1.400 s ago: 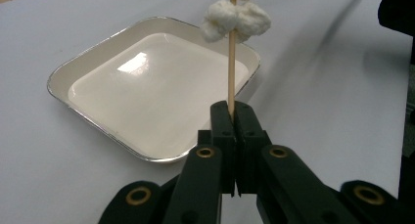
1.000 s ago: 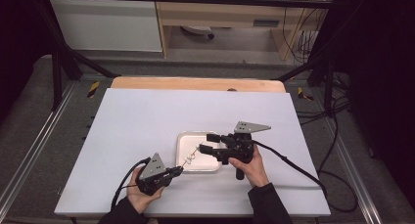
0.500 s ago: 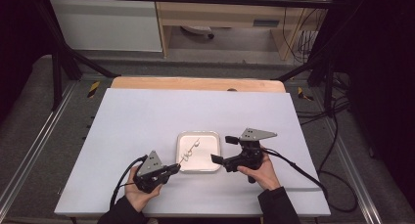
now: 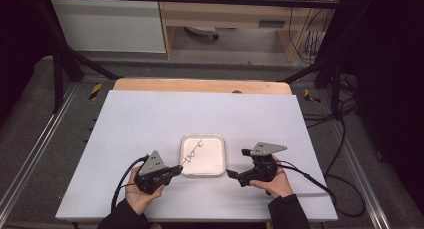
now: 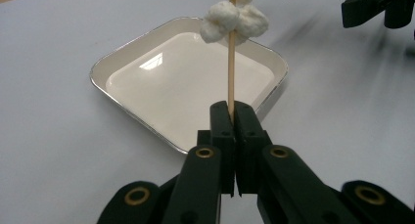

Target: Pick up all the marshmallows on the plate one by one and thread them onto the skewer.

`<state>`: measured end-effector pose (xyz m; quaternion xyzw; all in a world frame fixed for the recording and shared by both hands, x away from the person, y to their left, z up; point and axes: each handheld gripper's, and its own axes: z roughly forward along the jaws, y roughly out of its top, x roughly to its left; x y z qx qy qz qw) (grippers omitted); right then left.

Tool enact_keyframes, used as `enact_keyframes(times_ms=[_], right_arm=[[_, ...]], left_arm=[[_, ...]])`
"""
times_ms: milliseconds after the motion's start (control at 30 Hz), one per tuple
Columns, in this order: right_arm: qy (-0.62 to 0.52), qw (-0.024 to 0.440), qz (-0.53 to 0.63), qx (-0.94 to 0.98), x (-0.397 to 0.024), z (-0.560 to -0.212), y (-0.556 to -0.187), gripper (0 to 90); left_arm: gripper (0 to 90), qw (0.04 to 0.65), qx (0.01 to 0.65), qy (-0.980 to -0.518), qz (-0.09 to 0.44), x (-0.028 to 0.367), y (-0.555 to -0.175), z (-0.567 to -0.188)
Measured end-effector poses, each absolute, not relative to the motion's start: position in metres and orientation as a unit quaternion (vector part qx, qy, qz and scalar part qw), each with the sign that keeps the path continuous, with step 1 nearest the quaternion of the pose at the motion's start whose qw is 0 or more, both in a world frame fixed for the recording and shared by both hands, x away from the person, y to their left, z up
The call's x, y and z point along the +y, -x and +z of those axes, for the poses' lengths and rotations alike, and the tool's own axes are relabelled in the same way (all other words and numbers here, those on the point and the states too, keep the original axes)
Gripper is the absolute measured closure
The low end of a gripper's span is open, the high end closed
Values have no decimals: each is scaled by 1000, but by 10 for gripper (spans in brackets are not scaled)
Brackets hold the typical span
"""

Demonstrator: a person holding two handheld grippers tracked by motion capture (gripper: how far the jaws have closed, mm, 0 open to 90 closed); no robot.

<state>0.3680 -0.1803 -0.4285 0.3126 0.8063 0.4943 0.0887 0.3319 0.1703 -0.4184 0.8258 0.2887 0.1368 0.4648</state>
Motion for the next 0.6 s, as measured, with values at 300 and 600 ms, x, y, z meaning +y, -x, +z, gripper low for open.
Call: enact_keyframes(times_ms=[300,600], right_arm=[[-345,99,473,804,-208,-443,-366,15],[-363,112,461,802,-229,-449,-360,14]], left_arm=[[884,441,296,-836,138,168,-342,-407],[885,435,296,-838,145,158,-351,-401]])
